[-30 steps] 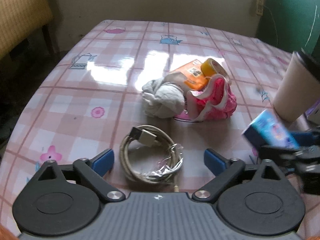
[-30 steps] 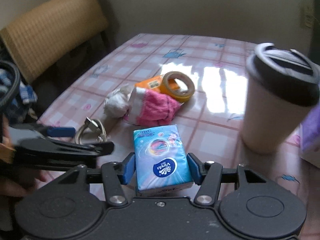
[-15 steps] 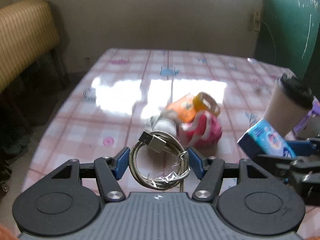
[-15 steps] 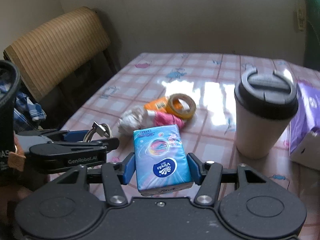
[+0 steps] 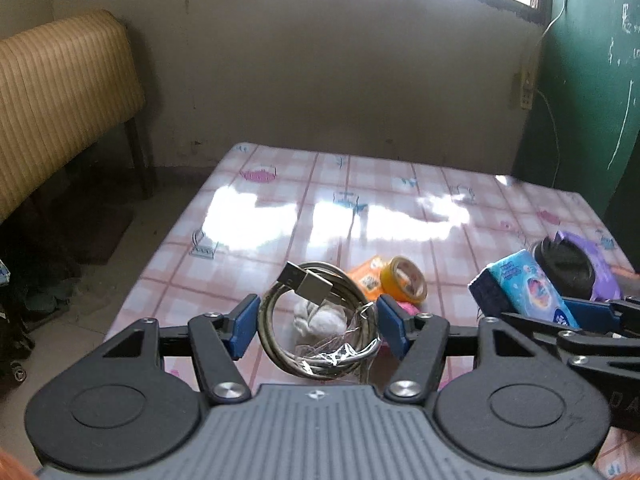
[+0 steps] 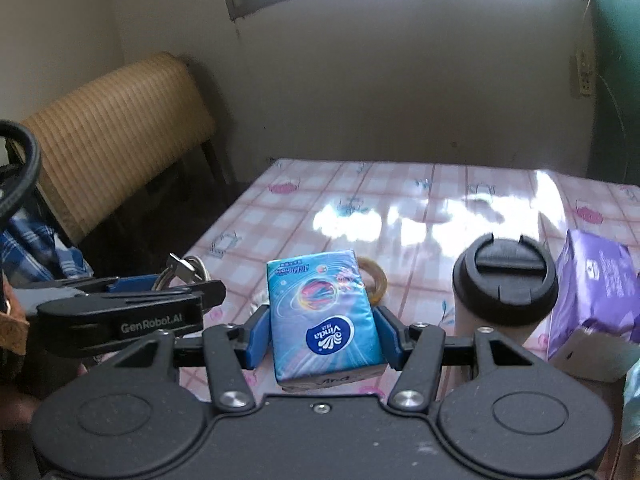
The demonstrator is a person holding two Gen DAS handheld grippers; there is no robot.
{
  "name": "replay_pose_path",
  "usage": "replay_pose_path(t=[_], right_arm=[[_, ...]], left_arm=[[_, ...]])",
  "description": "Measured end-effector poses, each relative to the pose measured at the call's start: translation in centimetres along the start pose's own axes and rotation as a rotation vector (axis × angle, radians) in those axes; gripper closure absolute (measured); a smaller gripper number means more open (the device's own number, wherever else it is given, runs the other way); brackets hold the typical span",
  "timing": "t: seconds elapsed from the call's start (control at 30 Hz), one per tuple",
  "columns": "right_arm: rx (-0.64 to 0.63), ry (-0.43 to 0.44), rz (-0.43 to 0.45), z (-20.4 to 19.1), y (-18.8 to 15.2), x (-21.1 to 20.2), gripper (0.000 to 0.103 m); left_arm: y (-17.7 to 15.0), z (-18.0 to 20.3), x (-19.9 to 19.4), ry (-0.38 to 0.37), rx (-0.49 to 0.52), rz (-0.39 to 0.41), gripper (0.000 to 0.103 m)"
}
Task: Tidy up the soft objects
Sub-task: 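Grasp the coiled cable with the left gripper while the right grasps the blue tissue pack, then carry the cable and tissue pack to the white box lid and release them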
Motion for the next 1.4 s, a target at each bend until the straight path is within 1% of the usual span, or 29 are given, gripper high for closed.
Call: replay_pose_path(t=[0.3,0.43,0.97,1.4], right_arm=[[0.02,-0.036,0.04,0.5,3.2,-2.0,0.036],[0.035,-0.044,0.041,0.9,4.1,-2.2,0.036],[0.06,-0.085,0.067,2.7,5.7,-3.3,0.036],[0.105,-0.127,0.08,6.5,6.6,-3.4,0.036]], left_arm=[[2.7,1.2,-1.1,-0.005,0.008,0.027,0.038],[3.5,1.8,-1.3,-0.01,0.015,0.032,0.038],[4.8,4.2,-0.7,-0.033,0.057,0.034,0.038],[6.1,7.4,0.4,-0.064,0.094,0.023,0.038]])
Point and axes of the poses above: each gripper's, at about its wrist camera, not at the fingertips, and x roughly the way its jaws point, z to its right, y to its top, the point moved 2 cm from there along x, roughly the way its jaws point, and after that the axes turned 7 degrees about -z, right-handed, at the moved point
